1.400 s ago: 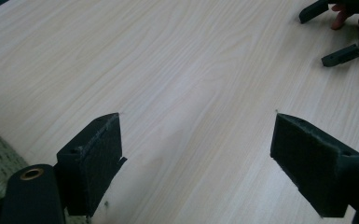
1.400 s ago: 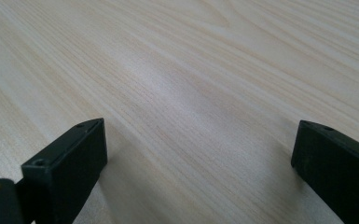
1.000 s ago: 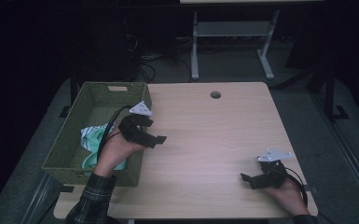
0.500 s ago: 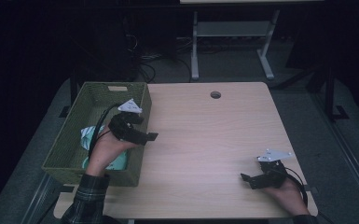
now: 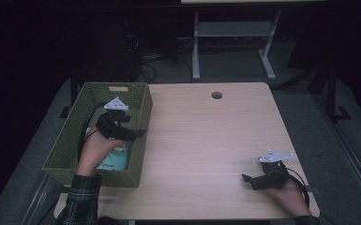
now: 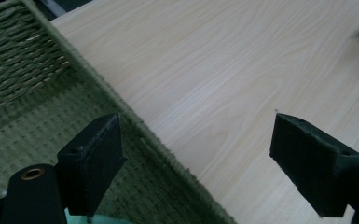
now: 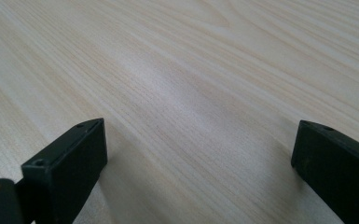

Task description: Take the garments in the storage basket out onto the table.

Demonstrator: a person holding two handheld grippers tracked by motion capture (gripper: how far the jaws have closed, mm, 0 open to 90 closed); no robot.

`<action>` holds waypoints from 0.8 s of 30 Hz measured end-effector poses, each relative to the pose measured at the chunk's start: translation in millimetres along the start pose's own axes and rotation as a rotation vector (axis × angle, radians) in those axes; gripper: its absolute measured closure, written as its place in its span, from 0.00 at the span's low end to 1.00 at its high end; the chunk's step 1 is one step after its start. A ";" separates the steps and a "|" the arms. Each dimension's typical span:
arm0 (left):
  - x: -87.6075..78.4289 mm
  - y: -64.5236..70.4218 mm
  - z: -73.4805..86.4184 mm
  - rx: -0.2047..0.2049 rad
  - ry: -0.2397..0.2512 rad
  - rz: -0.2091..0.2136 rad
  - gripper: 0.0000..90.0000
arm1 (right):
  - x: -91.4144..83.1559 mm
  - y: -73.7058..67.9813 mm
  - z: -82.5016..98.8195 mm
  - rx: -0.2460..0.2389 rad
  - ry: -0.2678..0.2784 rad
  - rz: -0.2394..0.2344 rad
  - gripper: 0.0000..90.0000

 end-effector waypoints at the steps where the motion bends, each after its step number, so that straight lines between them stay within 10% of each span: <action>1: -0.7 -1.8 0.8 -0.007 -0.001 -0.003 0.18 | 0.0 0.0 0.0 0.000 0.000 0.000 0.03; 24: -3.8 -51.0 26.5 -0.082 -0.017 -0.119 0.22 | 0.0 0.0 0.0 -0.001 0.000 0.000 0.03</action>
Point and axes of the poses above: each handheld gripper's, and its own axes: x roughly forward along the jaws, z roughly out of its underside, y roughly to its right, the point moved 7 cm from there along x, roughly forward along the jaws, and after that the axes turned 15 degrees about -z, right-handed, at the moved point
